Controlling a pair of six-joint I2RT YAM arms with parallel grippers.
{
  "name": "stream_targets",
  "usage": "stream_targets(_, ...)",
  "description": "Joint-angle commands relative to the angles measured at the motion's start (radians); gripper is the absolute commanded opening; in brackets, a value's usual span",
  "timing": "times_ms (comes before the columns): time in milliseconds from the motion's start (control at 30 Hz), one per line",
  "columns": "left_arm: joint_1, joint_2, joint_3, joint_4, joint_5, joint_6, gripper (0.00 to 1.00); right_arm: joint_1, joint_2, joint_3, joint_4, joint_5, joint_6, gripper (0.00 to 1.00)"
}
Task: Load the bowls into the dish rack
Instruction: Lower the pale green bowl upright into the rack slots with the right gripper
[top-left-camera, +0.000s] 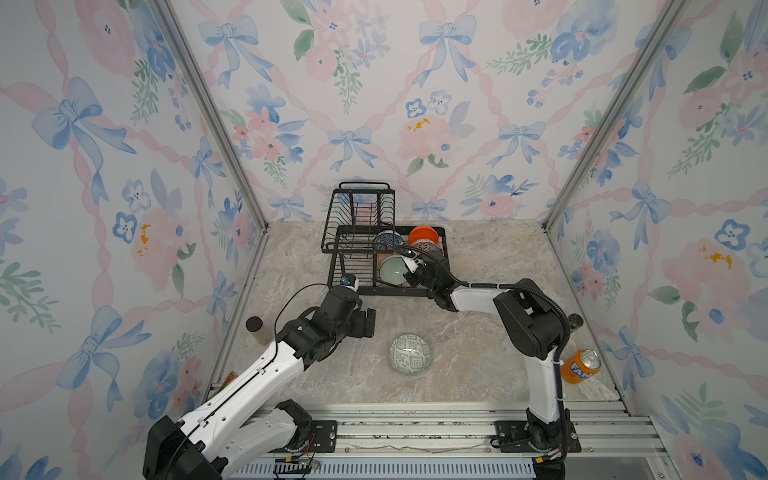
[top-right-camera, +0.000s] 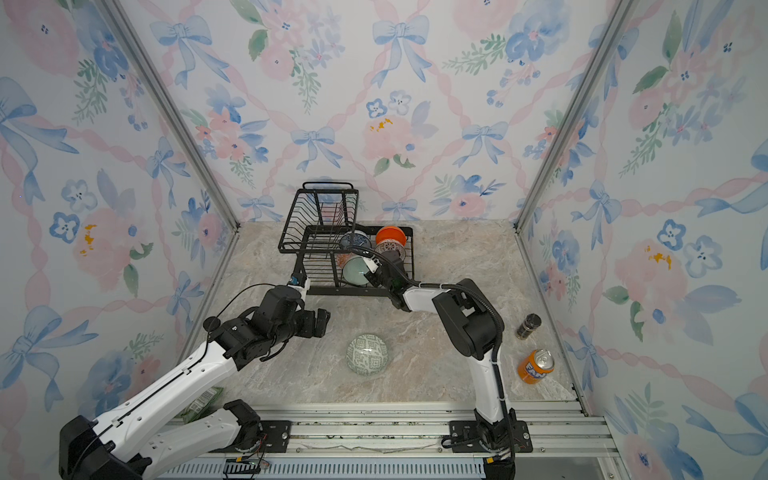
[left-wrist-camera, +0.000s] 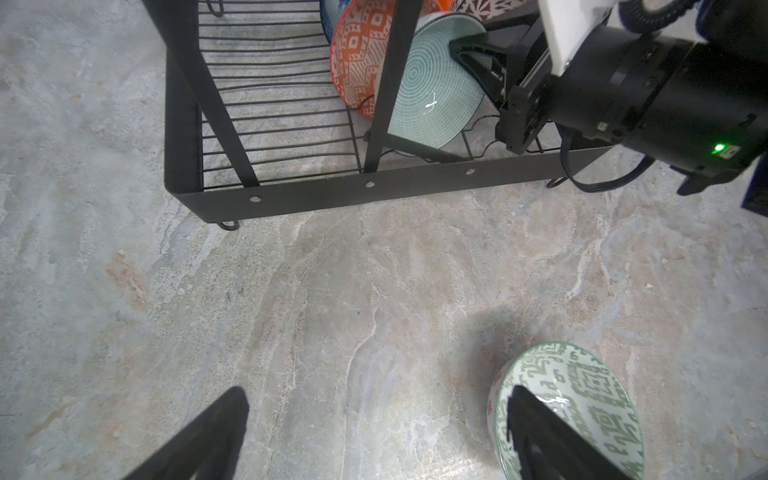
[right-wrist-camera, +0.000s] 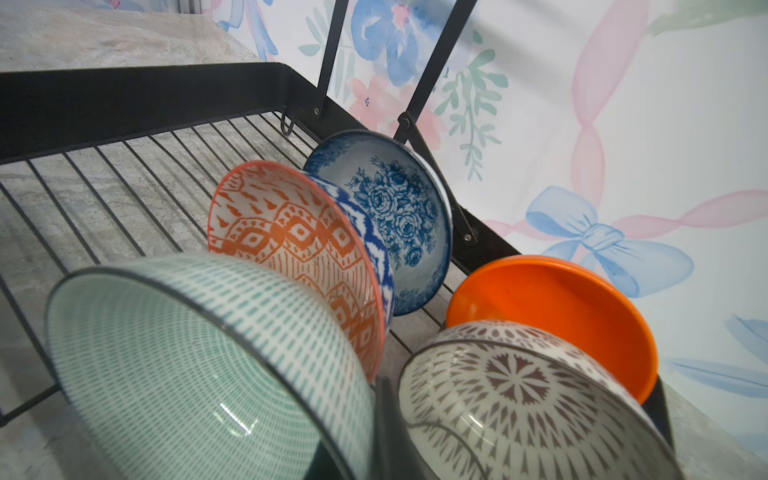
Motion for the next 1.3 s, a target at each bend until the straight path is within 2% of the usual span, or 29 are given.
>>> stream_targets(0,0.005,-0.011,-0.011,0.002,0.015,-0.021,0.98,0.010,0.017,0.060,0.094,0.010,-0.010,0.00)
stream_targets(200,0.006,-0.009,-0.011,0.001,0.016,-0.022,0.98,0.018,0.047,0.102,0.086,0.012,-0.041,0.00)
stream_targets(633,0.006,-0.019,-0.022,0.002,0.018,-0.022,0.98,0.060,0.106,0.157,0.124,0.116,-0.138,0.00)
stream_targets(900,0.006,-0.025,-0.025,0.001,0.017,-0.022,0.98,0.067,0.114,0.154,0.127,0.134,-0.187,0.00)
stream_targets(1000,0.005,-0.025,-0.026,0.001,0.019,-0.023,0.98,0.070,0.118,0.146,0.138,0.169,-0.208,0.00)
stream_targets(1100,0.005,-0.028,-0.028,0.001,0.019,-0.024,0.98,0.077,0.128,0.165,0.121,0.259,-0.234,0.00)
stream_targets(1267,0.005,-0.024,-0.028,0.001,0.020,-0.023,0.98,0.077,0.116,0.129,0.129,0.243,-0.238,0.00)
